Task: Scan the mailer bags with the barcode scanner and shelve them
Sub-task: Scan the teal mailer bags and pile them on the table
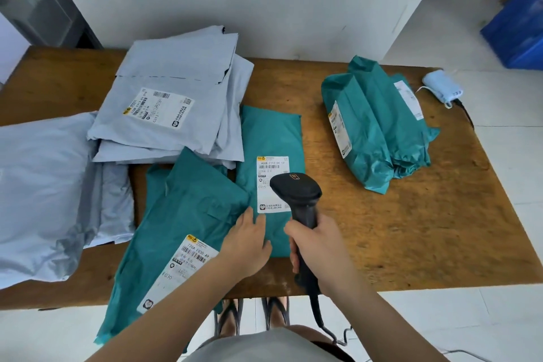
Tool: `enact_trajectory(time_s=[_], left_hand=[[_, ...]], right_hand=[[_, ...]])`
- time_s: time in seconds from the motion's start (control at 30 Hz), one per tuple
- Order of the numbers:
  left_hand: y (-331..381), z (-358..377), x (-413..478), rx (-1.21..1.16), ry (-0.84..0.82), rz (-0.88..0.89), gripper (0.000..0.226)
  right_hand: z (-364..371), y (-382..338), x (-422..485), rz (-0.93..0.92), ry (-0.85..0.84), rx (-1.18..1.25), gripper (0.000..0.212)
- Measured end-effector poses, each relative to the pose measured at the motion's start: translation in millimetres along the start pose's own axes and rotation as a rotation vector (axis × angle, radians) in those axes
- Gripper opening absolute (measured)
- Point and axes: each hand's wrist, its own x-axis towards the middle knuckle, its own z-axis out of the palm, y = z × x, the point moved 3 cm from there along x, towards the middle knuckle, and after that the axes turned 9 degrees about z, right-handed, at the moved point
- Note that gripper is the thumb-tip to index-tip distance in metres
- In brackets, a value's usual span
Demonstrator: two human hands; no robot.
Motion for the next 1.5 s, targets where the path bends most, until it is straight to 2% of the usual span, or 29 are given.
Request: enact_trajectory(time_s=[0.17, 0.47, 0.57, 0.7, 0.77, 0.8, 0.83, 0.9, 0.93, 0.97, 1.07, 1.23, 1.33, 1.4, 1.43, 1.5], left_hand=[[-1, 1, -2, -0.02, 0.009, -0.005, 0.049], [-3, -1, -3, -0.052, 0.047, -0.024, 0.05], [-2, 4, -5, -0.015, 0.074, -0.141, 0.047], [-1, 14, -5, 0.098, 0.063, -0.364, 0.093], [-4, 9, 4, 0.075, 0.136, -0.397, 0.097], [-6, 4, 10, 0.013, 0.16, -0.412, 0.091], [-10, -1, 17, -0.133, 0.2, -0.42, 0.077], [-15, -9, 26, -0.518, 0.294, -0.414, 0.025], [-15, -10, 28, -0.631, 0.294, -0.391, 0.02], [-13, -13, 28, -0.69, 0.286, -0.338, 0.026], [-1, -25, 15, -0.817, 0.274, -0.198, 0.016], [-21, -69, -75, -0.914, 0.391, -0.002, 0.023], [-59, -82, -142, -0.997, 0.541, -0.142, 0.019], [-91, -80, -175, -1.037, 0.62, -0.287, 0.033], [-104, -76, -184, -1.022, 0.624, -0.362, 0.033], [-135, -58, -190, -0.829, 0.567, -0.526, 0.02]], right_hand=[[3, -1, 3, -0.001, -0.001, 0.035, 0.007], [4, -2, -1, 0.004, -0.008, 0.062, 0.005], [3, -1, -4, 0.001, -0.007, 0.067, 0.006], [-6, 5, -8, 0.027, 0.045, 0.109, 0.006], [-12, 10, -9, 0.049, 0.078, 0.154, 0.007], [-16, 12, -10, 0.063, 0.089, 0.179, 0.008], [-19, 14, -11, 0.075, 0.097, 0.202, 0.008], [-23, 17, -13, 0.091, 0.107, 0.235, 0.008], [-25, 18, -14, 0.093, 0.111, 0.246, 0.008], [-26, 19, -14, 0.091, 0.118, 0.258, 0.008], [-31, 18, -16, 0.072, 0.147, 0.296, 0.009], [-33, 10, -17, 0.027, 0.147, 0.311, 0.012], [-21, 7, -14, 0.032, 0.082, 0.31, 0.013], [-9, 6, -12, 0.041, 0.029, 0.281, 0.017], [-3, 5, -12, 0.038, 0.006, 0.258, 0.018], [8, 5, -11, 0.023, -0.039, 0.208, 0.021]])
